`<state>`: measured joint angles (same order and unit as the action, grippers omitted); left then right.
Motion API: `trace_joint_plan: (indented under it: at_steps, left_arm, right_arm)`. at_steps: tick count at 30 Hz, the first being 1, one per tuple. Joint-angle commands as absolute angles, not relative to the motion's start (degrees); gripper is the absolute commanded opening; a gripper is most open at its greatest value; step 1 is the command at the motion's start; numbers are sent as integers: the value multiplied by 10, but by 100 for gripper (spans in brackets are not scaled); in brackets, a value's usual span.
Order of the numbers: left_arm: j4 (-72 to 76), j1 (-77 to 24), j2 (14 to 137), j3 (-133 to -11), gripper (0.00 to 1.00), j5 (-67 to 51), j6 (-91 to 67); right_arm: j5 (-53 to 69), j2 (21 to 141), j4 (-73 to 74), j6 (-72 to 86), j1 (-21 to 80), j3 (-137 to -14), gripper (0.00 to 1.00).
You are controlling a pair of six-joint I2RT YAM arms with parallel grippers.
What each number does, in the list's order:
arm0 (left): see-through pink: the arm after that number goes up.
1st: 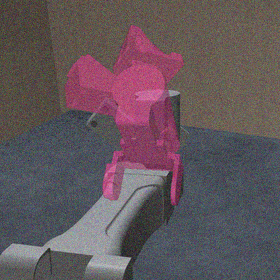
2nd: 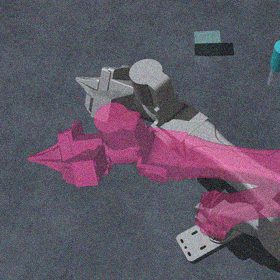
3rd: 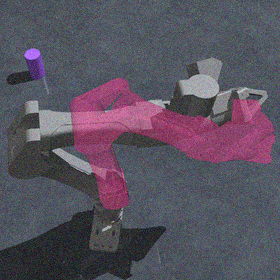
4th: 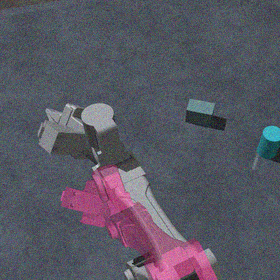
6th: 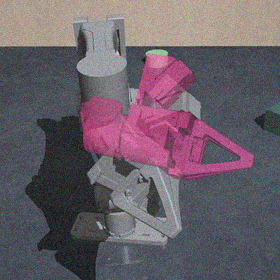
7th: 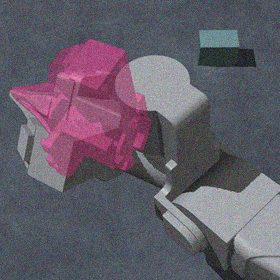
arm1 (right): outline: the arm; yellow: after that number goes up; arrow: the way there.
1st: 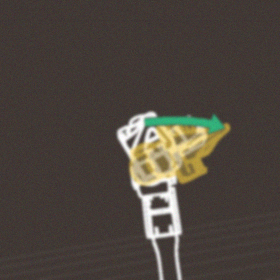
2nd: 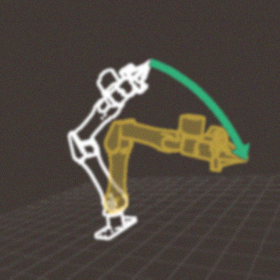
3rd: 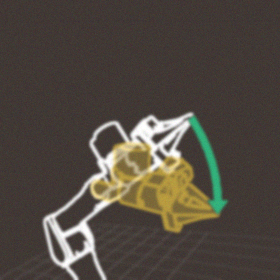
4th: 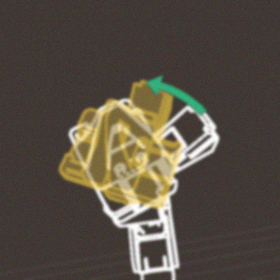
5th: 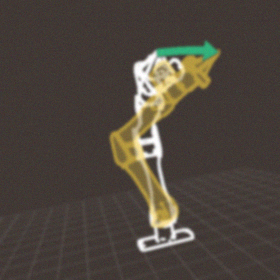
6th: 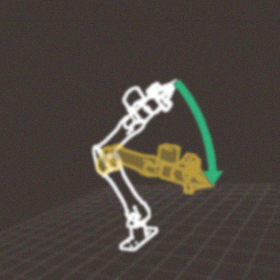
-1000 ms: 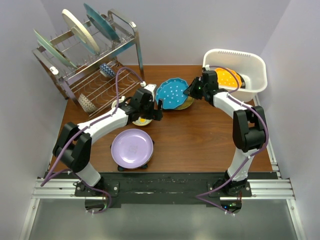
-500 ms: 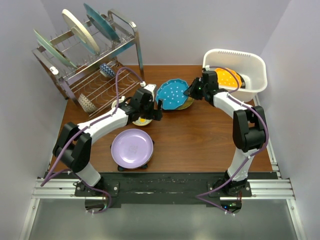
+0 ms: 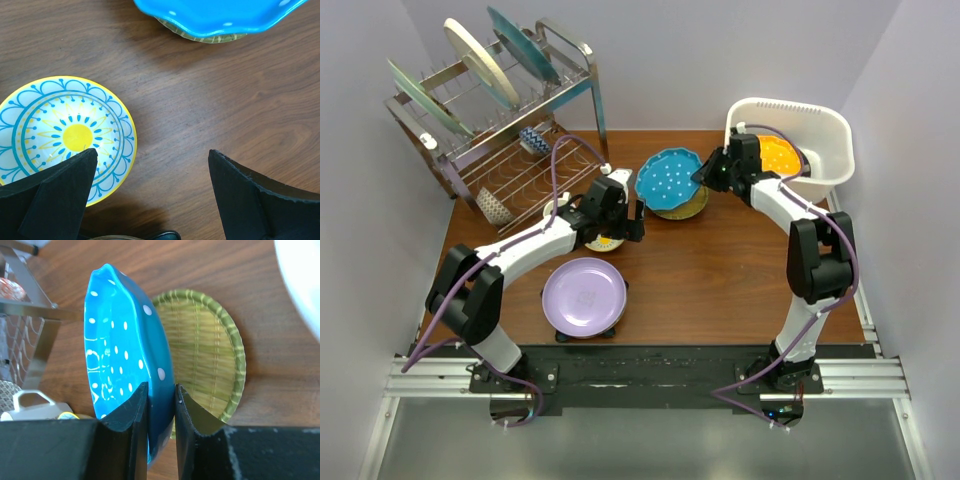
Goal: Place the plates into the plastic bin on the countertop
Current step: Pick up the plate at the center of the board, then place the plate in the plastic bin.
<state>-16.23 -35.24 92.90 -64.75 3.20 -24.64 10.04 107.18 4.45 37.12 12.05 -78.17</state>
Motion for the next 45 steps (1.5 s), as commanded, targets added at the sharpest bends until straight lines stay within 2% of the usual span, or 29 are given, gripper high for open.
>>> trace_joint_plan:
  at_steps: [1, 24, 45]
  left_arm:
    - [-144, -347, 918, -642, 98, 32, -245]
    - [-137, -348, 926, -637, 98, 21, -249]
    - [-139, -348, 933, -643, 98, 18, -248]
  right_arm:
    - [129, 1020, -18, 399, 113, -845, 0]
    - [181, 1013, -55, 454, 33, -835, 0]
    - [203, 1008, -75, 479, 2, -834, 0]
